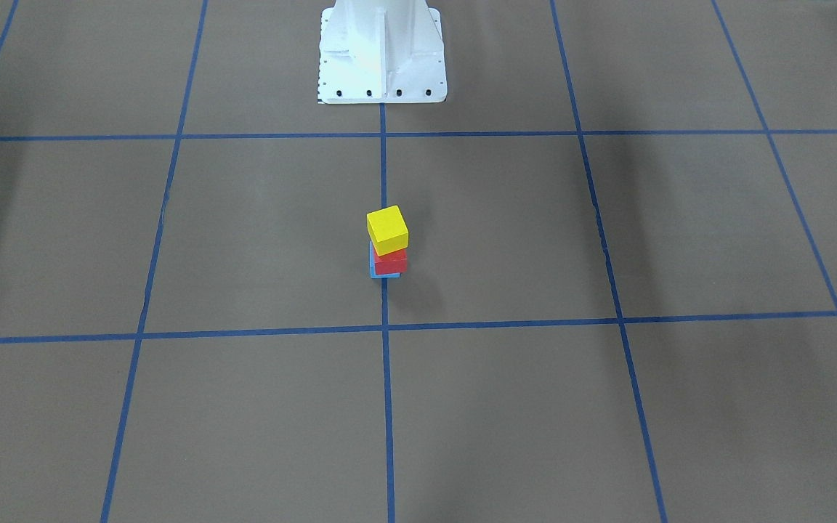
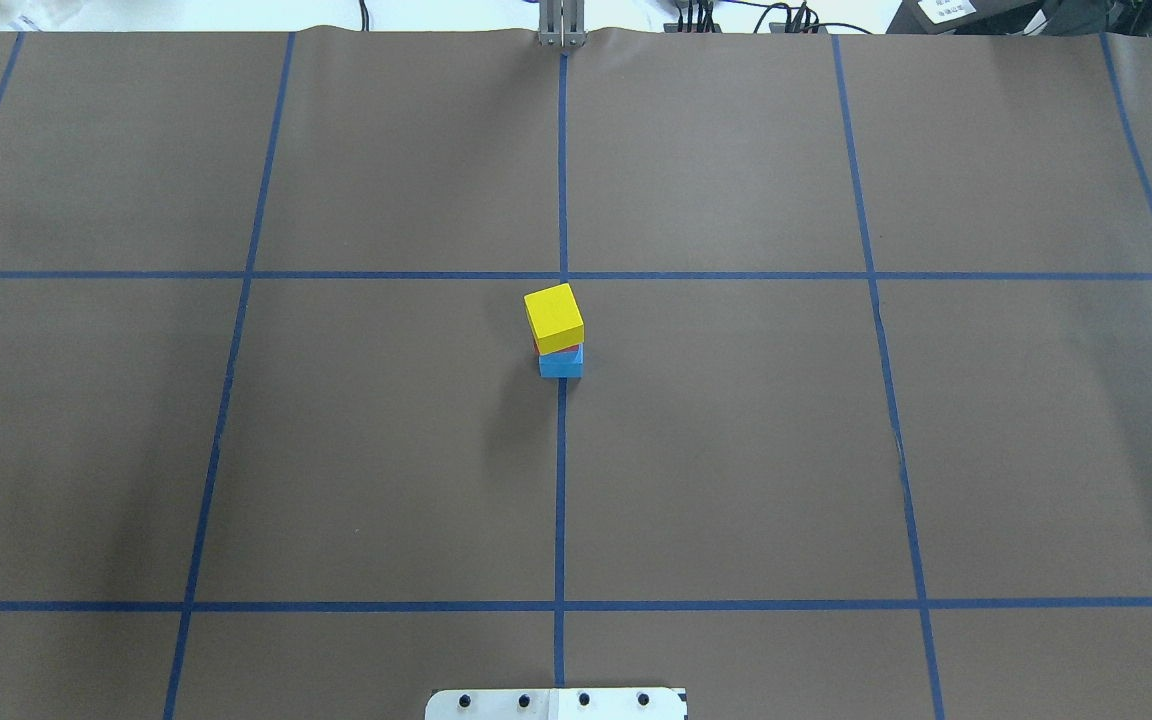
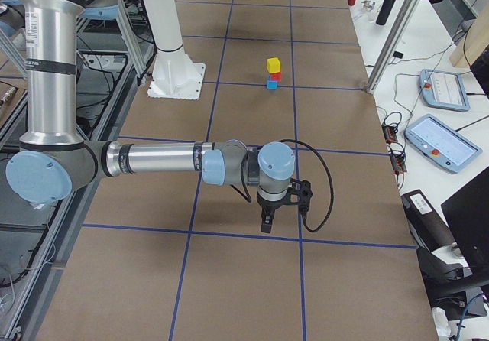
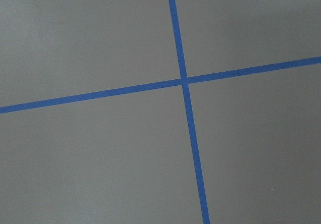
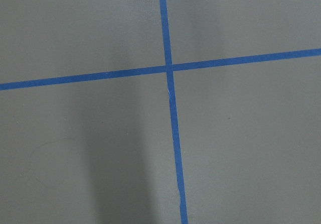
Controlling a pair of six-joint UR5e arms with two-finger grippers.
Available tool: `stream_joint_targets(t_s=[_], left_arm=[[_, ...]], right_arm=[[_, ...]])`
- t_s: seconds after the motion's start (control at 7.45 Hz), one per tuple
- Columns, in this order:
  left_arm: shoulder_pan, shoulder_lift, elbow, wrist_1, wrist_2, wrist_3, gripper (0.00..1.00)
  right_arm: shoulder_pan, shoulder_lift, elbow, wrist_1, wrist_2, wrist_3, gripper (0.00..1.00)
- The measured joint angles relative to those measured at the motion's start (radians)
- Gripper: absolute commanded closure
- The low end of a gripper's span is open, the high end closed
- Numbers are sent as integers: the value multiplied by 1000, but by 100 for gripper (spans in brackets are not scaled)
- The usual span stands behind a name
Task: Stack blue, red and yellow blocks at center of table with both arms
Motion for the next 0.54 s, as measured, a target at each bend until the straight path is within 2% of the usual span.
stream_joint_targets(t_s=[0.54], left_arm=[[0, -4, 0, 0, 0, 0, 0]], right_arm=[[0, 7, 0, 1, 0, 0, 0]])
